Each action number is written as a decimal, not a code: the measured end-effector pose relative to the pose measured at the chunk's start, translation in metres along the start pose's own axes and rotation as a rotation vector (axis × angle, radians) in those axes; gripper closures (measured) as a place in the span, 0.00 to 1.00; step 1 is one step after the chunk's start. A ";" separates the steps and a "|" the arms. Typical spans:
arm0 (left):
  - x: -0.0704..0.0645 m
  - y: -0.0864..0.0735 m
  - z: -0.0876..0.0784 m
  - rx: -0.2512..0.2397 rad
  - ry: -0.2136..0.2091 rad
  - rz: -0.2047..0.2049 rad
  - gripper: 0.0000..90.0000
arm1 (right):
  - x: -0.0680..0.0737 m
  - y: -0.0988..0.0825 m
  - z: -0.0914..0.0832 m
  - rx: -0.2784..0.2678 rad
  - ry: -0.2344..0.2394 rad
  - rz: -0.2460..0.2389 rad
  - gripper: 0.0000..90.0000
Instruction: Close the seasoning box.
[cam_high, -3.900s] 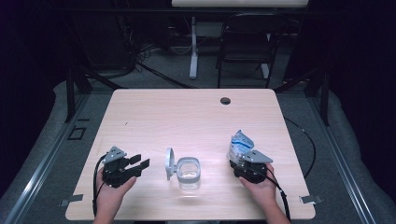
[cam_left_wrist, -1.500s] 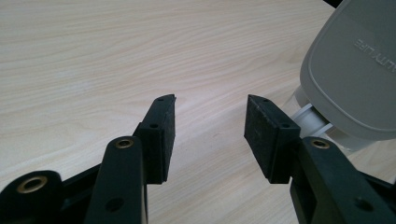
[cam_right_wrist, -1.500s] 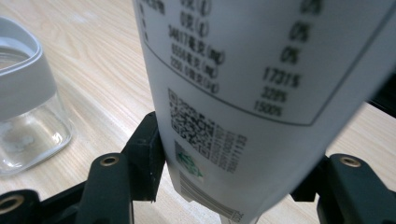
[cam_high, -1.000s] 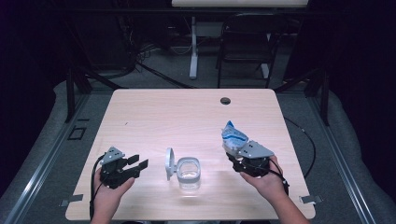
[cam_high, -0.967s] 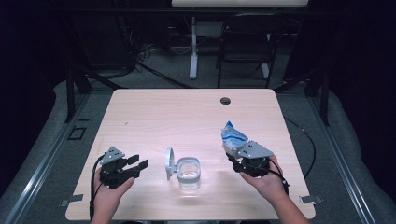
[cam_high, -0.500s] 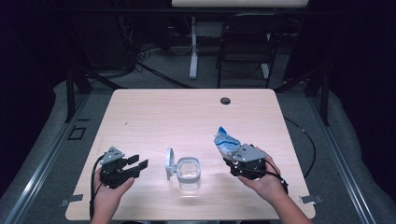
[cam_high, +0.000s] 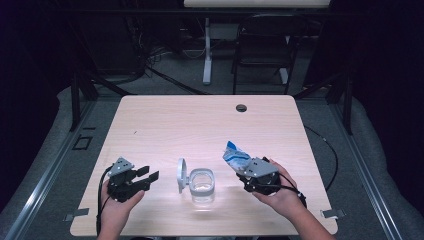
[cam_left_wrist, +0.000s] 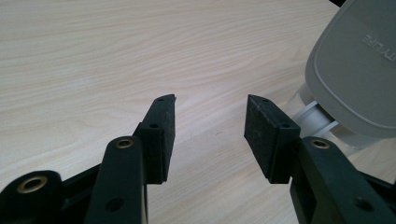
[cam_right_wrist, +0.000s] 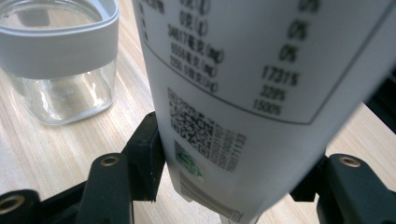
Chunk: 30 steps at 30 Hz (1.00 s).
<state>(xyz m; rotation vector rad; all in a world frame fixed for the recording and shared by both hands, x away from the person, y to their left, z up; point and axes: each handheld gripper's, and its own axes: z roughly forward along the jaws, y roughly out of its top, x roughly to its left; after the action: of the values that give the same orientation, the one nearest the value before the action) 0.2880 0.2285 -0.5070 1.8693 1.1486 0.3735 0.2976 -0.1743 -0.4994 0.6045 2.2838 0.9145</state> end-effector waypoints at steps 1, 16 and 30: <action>0.000 0.000 0.000 0.000 0.000 0.000 0.60 | 0.001 0.000 0.000 0.005 0.003 -0.007 0.45; 0.001 0.000 -0.001 0.002 0.001 0.001 0.60 | 0.010 0.004 0.005 0.039 0.014 -0.076 0.45; 0.001 0.000 -0.001 0.000 0.001 -0.004 0.60 | 0.013 0.006 0.008 0.085 -0.005 -0.162 0.45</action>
<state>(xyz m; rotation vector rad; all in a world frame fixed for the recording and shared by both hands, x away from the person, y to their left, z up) 0.2878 0.2303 -0.5062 1.8668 1.1525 0.3727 0.2947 -0.1584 -0.5047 0.4487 2.3372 0.7410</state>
